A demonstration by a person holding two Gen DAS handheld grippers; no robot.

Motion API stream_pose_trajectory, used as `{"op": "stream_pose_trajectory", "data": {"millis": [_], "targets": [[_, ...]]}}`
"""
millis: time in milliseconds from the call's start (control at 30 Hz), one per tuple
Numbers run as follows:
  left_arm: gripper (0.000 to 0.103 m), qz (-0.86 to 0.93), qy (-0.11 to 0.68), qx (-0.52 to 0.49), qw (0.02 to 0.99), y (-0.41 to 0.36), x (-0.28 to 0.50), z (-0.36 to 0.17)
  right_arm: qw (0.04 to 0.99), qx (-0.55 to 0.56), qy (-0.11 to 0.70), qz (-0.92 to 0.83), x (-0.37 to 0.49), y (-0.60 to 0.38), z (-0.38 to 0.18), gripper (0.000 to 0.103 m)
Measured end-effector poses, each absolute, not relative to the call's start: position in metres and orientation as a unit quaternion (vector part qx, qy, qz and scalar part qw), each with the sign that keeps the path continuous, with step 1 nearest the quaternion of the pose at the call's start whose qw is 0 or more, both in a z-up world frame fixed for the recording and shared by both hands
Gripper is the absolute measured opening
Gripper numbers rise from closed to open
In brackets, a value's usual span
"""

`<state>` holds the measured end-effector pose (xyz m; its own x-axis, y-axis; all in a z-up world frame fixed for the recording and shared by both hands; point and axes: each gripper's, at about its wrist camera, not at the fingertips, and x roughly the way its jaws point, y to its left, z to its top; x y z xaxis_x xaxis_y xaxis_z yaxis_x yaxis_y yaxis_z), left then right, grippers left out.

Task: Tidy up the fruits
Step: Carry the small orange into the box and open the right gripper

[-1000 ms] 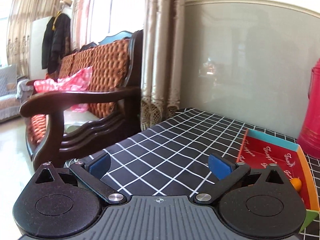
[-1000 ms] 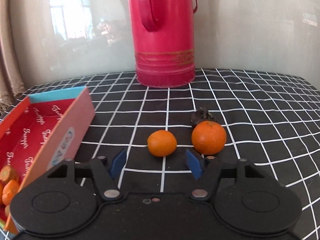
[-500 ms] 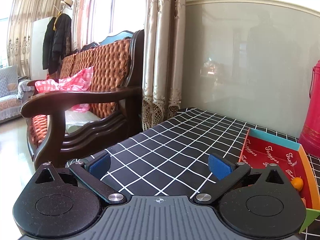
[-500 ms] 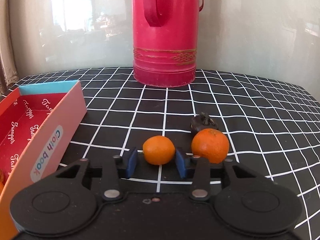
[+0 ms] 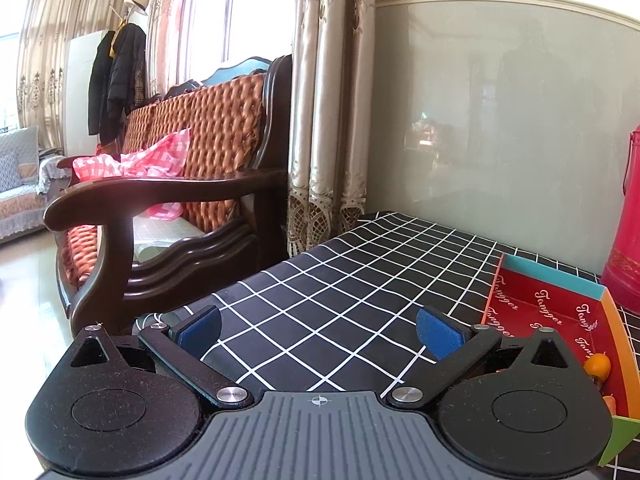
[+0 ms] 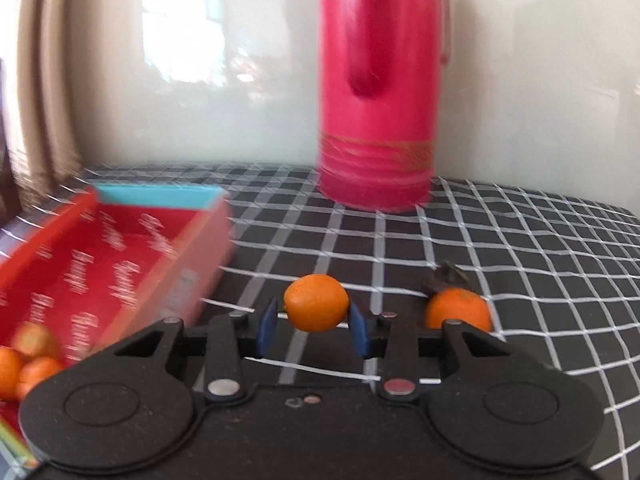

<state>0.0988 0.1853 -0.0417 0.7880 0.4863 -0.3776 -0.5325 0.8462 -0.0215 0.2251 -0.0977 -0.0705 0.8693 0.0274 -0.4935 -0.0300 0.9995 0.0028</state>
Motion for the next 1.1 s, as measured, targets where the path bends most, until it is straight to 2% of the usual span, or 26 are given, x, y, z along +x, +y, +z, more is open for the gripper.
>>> {"op": "stream_pose_trajectory", "data": {"millis": [233, 533, 867, 1067, 1100], "targets": [[0.103, 0.269, 0.182, -0.064, 0.944, 0.185, 0.099, -0.041, 0.975, -0.011, 0.19, 0.117, 0.2, -0.071, -0.049, 0.03], [0.103, 0.271, 0.185, -0.064, 0.942, 0.185, 0.099, -0.042, 0.957, -0.056, 0.212, 0.191, 0.185, -0.026, -0.055, 0.03], [0.103, 0.27, 0.186, -0.067, 0.942, 0.184, 0.1, -0.042, 0.949, -0.053, 0.245, 0.193, 0.188, -0.015, -0.059, 0.03], [0.103, 0.268, 0.189, -0.06, 0.943, 0.18, 0.102, -0.043, 0.952, -0.044, 0.234, 0.194, 0.182, -0.015, -0.053, 0.038], [0.103, 0.268, 0.189, -0.06, 0.943, 0.18, 0.102, -0.043, 0.954, -0.04, 0.227, 0.194, 0.18, -0.017, -0.051, 0.044]]}}
